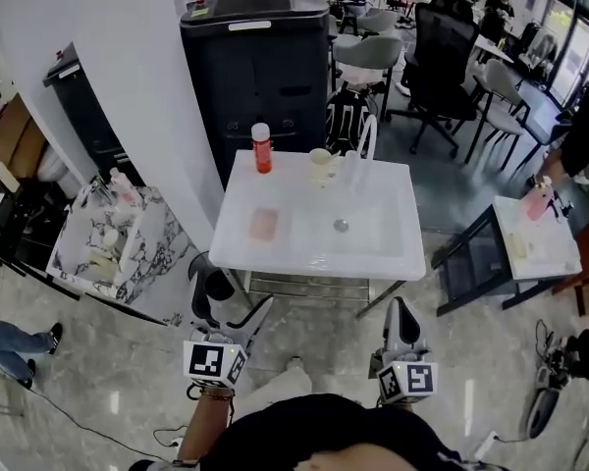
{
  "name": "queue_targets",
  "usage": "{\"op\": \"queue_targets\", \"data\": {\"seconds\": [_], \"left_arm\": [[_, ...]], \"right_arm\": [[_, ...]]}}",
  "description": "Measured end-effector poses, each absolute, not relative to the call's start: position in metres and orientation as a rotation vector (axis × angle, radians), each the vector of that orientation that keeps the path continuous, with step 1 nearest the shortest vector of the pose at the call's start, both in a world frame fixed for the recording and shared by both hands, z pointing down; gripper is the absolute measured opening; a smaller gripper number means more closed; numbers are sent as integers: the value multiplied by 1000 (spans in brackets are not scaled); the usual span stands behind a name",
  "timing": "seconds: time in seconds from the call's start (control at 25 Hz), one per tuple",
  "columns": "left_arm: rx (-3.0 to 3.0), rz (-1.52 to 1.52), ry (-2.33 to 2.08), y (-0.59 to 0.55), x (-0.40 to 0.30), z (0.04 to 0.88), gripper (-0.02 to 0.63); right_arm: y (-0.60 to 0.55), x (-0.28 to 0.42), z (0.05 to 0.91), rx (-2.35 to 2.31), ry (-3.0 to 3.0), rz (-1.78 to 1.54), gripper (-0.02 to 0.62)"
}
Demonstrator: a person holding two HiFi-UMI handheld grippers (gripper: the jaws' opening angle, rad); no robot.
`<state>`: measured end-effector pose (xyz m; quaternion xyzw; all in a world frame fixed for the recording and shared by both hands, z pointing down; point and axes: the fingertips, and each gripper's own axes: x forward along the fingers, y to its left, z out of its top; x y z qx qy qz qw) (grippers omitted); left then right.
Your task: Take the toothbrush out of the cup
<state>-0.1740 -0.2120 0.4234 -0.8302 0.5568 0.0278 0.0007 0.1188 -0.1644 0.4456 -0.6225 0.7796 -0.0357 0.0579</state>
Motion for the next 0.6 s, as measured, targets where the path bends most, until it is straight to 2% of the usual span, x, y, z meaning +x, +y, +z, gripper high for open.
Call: {"op": "queue_targets", "data": {"seconds": [0.6], "left_arm": [[-2671, 82, 1651, -305, -155, 424, 571]], "right_arm": [[-232, 131, 455, -1944, 2319, -159, 2]]}}
